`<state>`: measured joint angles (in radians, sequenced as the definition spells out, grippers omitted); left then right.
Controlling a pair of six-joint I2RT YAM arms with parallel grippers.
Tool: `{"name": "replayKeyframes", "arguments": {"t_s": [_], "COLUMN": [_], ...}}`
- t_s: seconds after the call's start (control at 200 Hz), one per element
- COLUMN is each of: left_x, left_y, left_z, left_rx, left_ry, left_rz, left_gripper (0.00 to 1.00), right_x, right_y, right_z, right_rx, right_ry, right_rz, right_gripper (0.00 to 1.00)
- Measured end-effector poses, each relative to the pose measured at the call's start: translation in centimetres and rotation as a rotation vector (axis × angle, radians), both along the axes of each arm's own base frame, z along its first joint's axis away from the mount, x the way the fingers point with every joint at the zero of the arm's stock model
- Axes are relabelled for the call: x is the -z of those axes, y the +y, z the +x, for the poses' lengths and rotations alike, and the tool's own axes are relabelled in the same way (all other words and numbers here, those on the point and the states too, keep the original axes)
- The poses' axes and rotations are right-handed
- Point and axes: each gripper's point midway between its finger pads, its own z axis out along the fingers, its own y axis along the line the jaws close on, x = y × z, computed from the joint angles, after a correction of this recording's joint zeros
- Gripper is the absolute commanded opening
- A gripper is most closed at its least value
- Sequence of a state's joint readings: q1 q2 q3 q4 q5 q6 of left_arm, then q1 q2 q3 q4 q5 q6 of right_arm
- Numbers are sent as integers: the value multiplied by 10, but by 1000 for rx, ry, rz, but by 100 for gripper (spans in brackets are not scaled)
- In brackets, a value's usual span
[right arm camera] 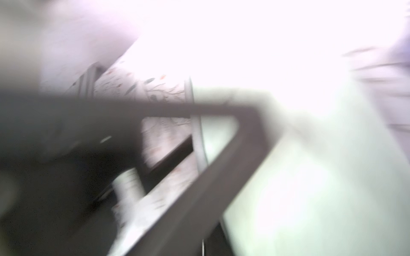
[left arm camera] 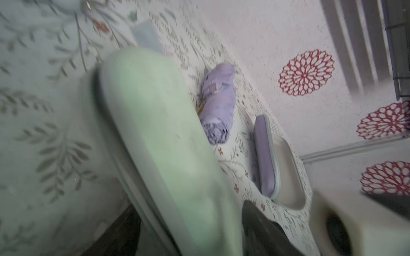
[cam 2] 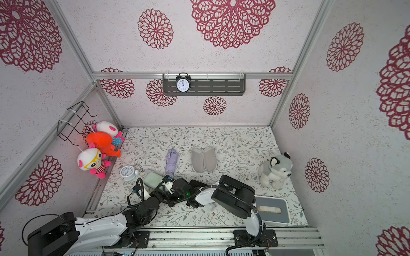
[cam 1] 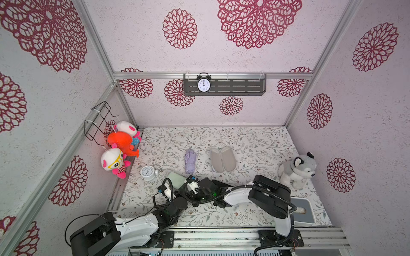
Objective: Put umbrellas into zippered umbrella sleeves
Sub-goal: Place the umbrella sleeve at the center of the board.
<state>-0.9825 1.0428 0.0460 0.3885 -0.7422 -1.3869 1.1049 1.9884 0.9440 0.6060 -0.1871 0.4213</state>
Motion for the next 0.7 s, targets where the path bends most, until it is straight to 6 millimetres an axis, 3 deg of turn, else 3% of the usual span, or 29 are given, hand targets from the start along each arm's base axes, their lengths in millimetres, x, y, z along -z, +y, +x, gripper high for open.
{"name": "replayKeyframes", "arguments": {"t_s": [0.12,0.315,0.405,0.585,0.65,0.7], "left_x": [5,-2,-27,-109,-116,-110], "left_y": [-5,-5,-9,4,16,28], "left_z": [-7,-15,-9,14,24,34], "left_rx": [56,148,230,212,176,143], "left_ry": [52,84,47,-131,-147,-124], "left_rz": [8,33,55,79,104,133], "left_gripper": [81,76,80,81,81,80], "right_x": [5,3,3,3,4,4], "right_y": [-8,-11,-12,-22,-27,-32], "right_z": [24,33,36,53,62,68], "right_rx": [78,107,114,146,163,175], "right_ry": [-22,-39,-42,-40,-42,-46], "right_rz": [-13,-12,-14,-15,-18,-23], "right_gripper": [0,0,0,0,0,0]}}
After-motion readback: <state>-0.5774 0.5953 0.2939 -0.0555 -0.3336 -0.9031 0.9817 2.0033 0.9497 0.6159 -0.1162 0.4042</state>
